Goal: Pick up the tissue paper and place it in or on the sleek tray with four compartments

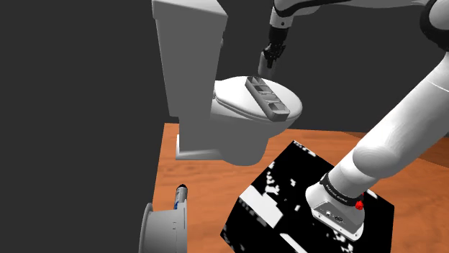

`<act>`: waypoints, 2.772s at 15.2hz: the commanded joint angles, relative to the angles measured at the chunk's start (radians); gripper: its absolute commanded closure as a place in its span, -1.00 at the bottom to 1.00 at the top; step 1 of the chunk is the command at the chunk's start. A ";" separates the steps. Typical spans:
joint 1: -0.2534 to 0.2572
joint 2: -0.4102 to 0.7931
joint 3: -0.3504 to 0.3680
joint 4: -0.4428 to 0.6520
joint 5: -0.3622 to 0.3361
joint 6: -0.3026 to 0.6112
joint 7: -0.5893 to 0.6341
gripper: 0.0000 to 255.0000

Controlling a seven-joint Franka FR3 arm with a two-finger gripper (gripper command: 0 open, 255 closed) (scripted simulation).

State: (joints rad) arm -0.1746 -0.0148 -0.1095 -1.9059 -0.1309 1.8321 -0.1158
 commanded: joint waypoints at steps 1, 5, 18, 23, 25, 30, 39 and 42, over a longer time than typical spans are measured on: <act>-0.014 -0.061 -0.014 -0.064 -0.009 0.007 -0.024 1.00; -0.024 -0.093 -0.025 -0.134 -0.018 0.048 -0.037 1.00; -0.027 -0.043 -0.030 -0.257 -0.022 0.220 -0.020 1.00; -0.027 -0.033 -0.030 -0.272 -0.023 0.245 -0.018 1.00; -0.027 -0.033 -0.030 -0.272 -0.023 0.245 -0.018 1.00; -0.028 -0.033 -0.031 -0.272 -0.023 0.246 -0.018 -1.00; -0.019 -0.069 -0.021 -0.182 -0.017 0.119 -0.019 -1.00; -0.019 -0.069 -0.021 -0.182 -0.017 0.119 -0.019 -1.00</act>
State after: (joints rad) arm -0.1942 -0.0840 -0.1308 -2.0907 -0.1483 1.9534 -0.1351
